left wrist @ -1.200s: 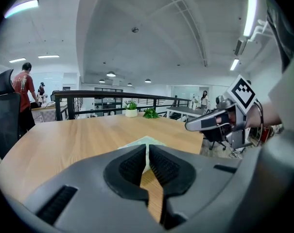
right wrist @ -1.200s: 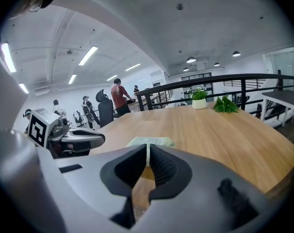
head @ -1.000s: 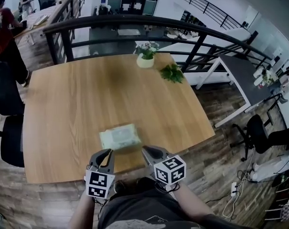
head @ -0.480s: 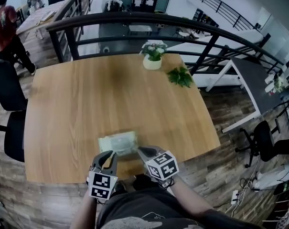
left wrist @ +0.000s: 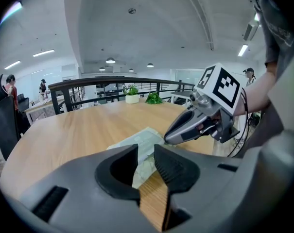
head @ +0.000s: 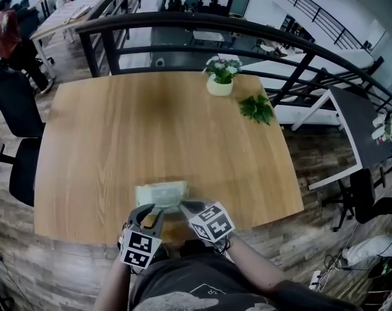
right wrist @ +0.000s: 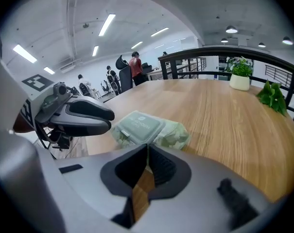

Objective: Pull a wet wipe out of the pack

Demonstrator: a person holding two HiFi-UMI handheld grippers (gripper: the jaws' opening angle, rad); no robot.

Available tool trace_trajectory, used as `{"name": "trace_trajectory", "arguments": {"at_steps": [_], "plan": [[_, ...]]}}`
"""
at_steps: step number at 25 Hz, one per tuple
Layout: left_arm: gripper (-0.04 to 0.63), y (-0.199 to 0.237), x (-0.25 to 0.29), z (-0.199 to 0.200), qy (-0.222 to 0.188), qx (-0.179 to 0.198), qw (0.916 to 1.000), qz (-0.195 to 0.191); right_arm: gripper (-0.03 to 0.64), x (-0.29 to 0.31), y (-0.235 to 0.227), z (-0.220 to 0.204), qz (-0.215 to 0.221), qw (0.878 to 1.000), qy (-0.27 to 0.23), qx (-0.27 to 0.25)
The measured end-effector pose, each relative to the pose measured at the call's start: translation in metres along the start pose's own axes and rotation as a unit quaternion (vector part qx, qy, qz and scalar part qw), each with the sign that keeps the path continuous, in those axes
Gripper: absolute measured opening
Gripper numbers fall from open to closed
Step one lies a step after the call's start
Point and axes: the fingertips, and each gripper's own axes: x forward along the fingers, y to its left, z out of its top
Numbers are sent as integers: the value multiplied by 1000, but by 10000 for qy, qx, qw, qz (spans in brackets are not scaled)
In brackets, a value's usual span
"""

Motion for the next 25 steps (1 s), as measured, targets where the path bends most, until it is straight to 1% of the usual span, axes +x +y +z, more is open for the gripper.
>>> {"name": "trace_trajectory", "arguments": {"at_steps": [3,6,9,13,16,18,22,25], "plan": [[134,-1,3,-5,112,107,9999,16,29,4,0,-2,68,9999,65,68],[195,-2,8,-7,246,377,9990,23,29,4,0,-2,168,9996,158,142],[235,-2,16,-9,368,654,9972,63,29,4,0,-2,274,9992,230,156],[241,0,25,-8,437,1187,9916,261,29,5,0,-3,361,9989,236,168],[241,3,29,-5,502,1514,9865,380,29,4,0,-3,400,9988,250,154],[241,4,30,-5,555,1639,9842,369,29,3,1,-2,423,9987,260,143],[239,2,32,-6,608,1744,9824,286,29,3,1,-3,469,9984,273,159],[239,1,34,-6,686,1962,9778,248,29,4,1,-3,488,9983,287,162]]}}
